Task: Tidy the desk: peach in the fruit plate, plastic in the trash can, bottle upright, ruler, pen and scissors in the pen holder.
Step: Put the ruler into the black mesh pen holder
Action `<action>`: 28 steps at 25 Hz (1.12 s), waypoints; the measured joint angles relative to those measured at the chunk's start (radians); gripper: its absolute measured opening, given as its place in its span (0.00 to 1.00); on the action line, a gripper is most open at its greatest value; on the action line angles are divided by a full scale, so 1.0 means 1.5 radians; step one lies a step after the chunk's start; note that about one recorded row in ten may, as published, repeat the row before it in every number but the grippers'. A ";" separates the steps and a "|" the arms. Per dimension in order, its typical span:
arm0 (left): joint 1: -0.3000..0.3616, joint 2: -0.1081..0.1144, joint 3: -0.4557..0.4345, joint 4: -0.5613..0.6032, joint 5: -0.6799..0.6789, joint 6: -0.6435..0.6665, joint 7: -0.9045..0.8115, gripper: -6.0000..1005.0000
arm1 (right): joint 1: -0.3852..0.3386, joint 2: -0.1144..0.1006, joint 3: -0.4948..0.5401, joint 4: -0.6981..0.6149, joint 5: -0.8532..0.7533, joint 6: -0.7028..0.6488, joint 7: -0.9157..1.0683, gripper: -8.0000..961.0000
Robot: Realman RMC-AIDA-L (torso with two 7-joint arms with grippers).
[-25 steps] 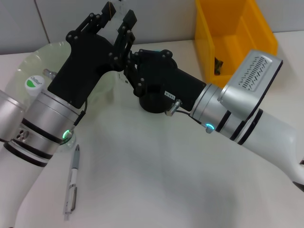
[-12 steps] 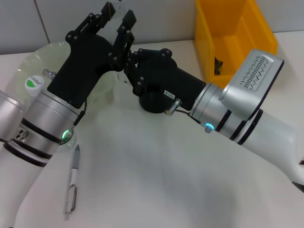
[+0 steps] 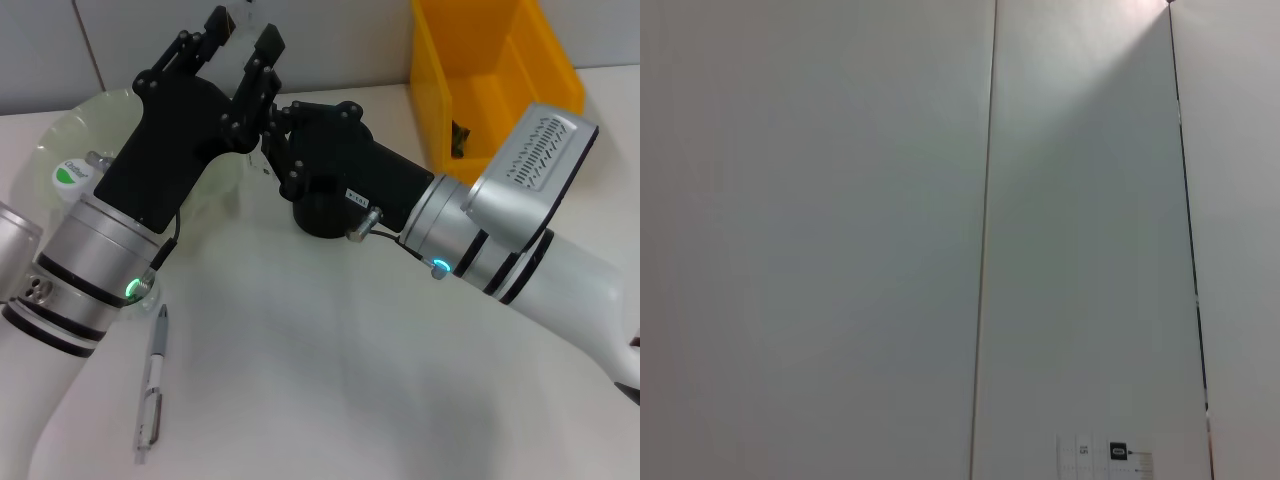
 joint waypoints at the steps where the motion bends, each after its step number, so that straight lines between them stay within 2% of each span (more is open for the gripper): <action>1: 0.000 0.000 0.000 0.000 0.000 0.001 -0.003 0.53 | 0.000 0.000 0.000 0.000 0.000 0.000 0.000 0.01; 6: 0.001 0.000 0.000 0.000 0.004 0.002 -0.003 0.53 | 0.000 0.000 0.001 0.000 0.000 0.001 0.000 0.01; 14: 0.007 0.000 0.000 0.000 0.008 0.029 -0.011 0.80 | -0.003 0.000 0.023 0.010 0.006 0.002 -0.009 0.02; 18: 0.021 0.003 0.000 -0.001 0.009 0.045 -0.030 0.80 | -0.009 0.000 0.037 0.022 0.053 -0.003 -0.067 0.01; 25: 0.035 0.005 -0.002 -0.002 0.011 0.048 -0.049 0.80 | -0.007 0.000 0.073 0.043 0.061 0.001 -0.101 0.02; 28: 0.039 0.005 -0.006 -0.002 0.023 0.049 -0.055 0.80 | 0.007 0.000 0.089 0.063 0.061 0.020 -0.110 0.02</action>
